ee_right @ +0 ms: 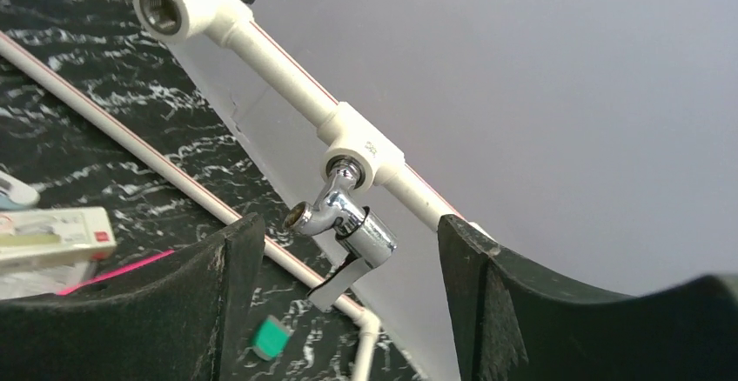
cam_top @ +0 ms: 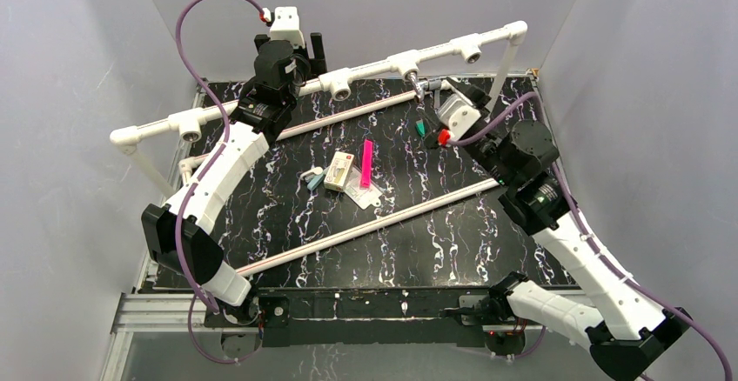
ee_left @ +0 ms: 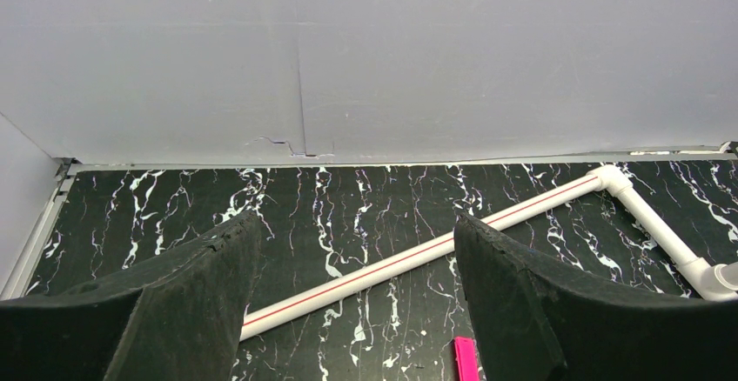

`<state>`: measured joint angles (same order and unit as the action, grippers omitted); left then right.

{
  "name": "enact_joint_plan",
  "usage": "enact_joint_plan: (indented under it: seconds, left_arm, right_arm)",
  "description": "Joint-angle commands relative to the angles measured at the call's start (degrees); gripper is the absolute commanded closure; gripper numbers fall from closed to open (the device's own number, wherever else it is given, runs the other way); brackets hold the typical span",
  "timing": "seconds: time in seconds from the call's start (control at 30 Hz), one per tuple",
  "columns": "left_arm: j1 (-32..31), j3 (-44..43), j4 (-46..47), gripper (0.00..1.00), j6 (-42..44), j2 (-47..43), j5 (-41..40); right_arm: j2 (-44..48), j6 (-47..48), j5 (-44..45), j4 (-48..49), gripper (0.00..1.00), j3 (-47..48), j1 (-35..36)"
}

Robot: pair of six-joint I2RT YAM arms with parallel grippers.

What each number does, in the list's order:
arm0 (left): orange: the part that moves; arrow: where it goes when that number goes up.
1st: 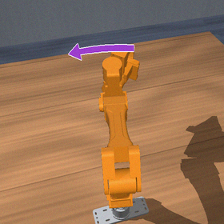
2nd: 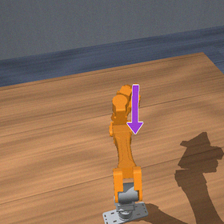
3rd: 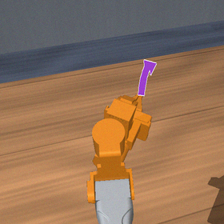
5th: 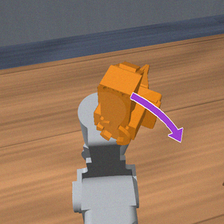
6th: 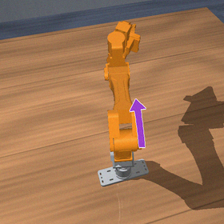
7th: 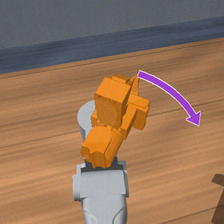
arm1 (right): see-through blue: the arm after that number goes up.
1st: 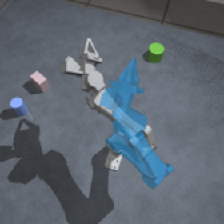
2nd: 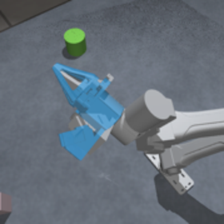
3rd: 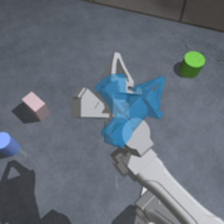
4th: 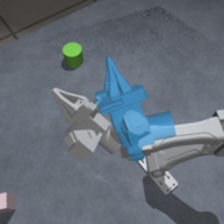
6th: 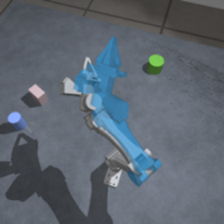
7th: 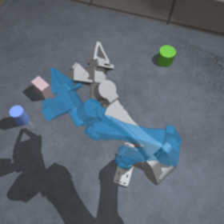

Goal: Install the water faucets

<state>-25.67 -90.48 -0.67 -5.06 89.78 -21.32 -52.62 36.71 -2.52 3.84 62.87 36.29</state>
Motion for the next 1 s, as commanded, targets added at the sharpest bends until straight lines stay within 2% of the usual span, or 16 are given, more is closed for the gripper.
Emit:
enact_joint_plan:
  seconds: [0.0, 0.5, 0.97]
  left_arm:
    - [-2.37, 2.53, -10.16, 0.21, 0.40, 1.31, 4.97]
    - [-2.37, 2.55, -10.10, 0.21, 0.82, 1.21, 4.46]
    - [-2.39, 2.01, -10.17, 0.21, 1.14, 1.98, 4.27]
  right_arm:
    - [-1.37, 14.17, -3.84, -0.88, 0.20, 1.20, 0.09]
    - [-8.73, 29.27, -1.38, 1.07, 0.20, 3.04, 0.19]
    - [-14.64, 43.56, 9.74, 14.45, 0.32, 0.51, 1.50]
